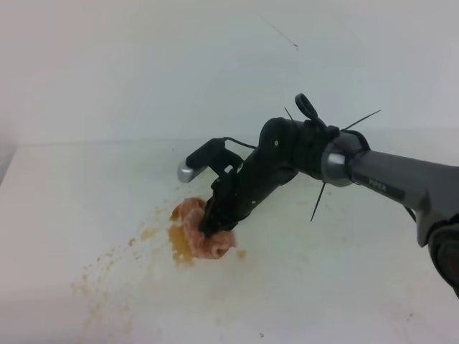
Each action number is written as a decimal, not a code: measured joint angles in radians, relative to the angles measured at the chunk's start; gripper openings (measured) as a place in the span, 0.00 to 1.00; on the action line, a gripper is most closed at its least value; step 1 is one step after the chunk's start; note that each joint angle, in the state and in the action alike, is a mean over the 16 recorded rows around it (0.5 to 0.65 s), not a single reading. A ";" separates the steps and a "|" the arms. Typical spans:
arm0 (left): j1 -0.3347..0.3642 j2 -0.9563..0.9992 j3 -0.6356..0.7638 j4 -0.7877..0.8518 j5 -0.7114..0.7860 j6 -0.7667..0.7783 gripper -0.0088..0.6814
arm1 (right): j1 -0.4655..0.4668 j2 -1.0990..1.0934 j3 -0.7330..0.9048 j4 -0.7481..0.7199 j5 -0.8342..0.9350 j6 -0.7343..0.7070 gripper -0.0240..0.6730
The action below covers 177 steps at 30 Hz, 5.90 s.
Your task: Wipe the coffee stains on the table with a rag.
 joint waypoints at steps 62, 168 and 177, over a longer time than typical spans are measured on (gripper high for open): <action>0.000 0.000 0.000 0.000 0.000 0.000 0.01 | 0.011 0.049 -0.272 -0.029 0.158 0.041 0.09; 0.000 0.000 0.000 0.000 0.000 0.000 0.01 | 0.164 -0.001 -0.323 -0.252 0.451 0.268 0.09; 0.000 0.000 0.000 0.000 0.000 0.000 0.01 | 0.065 -0.238 -0.103 -0.315 0.366 0.328 0.09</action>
